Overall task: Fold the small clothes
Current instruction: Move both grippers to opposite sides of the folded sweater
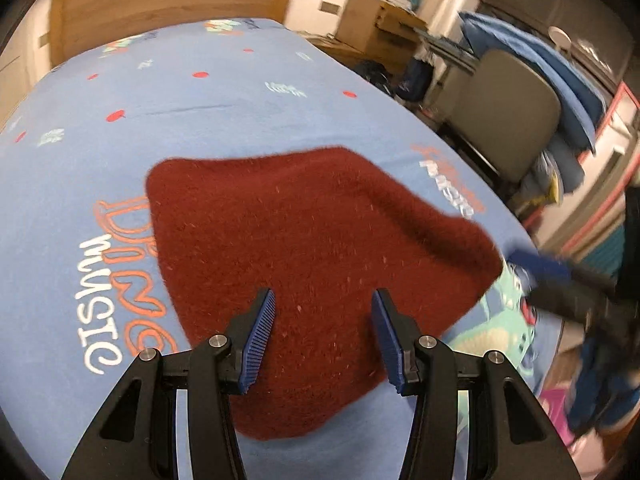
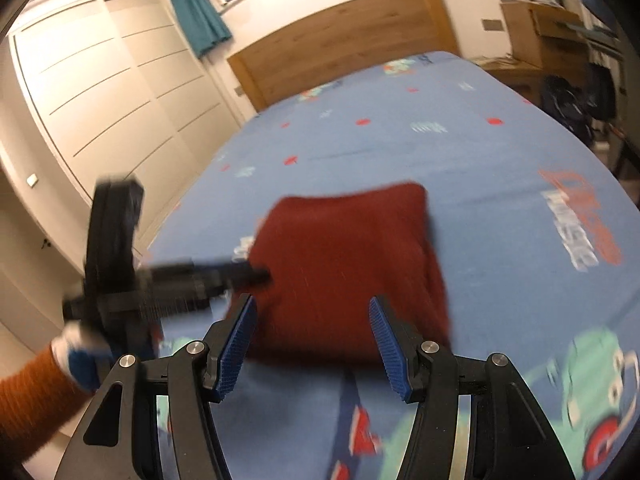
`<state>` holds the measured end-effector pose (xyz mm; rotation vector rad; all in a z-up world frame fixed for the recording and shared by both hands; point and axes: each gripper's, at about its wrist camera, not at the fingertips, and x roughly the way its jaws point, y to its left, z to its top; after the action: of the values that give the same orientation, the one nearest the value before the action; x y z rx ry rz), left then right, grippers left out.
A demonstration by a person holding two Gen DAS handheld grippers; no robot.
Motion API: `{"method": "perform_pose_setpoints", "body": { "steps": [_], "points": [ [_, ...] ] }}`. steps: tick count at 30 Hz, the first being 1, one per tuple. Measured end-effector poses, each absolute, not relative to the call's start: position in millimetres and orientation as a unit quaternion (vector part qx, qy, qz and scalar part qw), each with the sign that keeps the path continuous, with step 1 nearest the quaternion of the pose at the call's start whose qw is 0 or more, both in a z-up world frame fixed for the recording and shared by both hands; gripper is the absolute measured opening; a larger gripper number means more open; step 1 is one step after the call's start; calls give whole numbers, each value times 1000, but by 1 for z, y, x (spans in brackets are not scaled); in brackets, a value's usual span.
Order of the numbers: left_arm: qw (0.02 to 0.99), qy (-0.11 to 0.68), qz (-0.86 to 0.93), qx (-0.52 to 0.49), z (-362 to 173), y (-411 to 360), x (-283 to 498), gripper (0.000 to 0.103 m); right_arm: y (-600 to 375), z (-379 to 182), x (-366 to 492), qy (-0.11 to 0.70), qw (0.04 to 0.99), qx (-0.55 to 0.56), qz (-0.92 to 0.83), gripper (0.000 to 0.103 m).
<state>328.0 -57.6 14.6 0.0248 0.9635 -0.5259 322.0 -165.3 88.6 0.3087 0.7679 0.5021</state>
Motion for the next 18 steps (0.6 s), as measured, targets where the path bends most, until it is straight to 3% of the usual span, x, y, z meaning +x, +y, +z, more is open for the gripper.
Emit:
{"method": "perform_pose_setpoints", "body": {
  "steps": [8,18],
  "points": [
    [832,473,-290,-17,-26,-60,309,44,-158,35,388,412,877,142,203,60],
    [833,467,-292,-53,-26,-56,298,44,-165,-10,378,439,863,137,208,61]
  ]
}}
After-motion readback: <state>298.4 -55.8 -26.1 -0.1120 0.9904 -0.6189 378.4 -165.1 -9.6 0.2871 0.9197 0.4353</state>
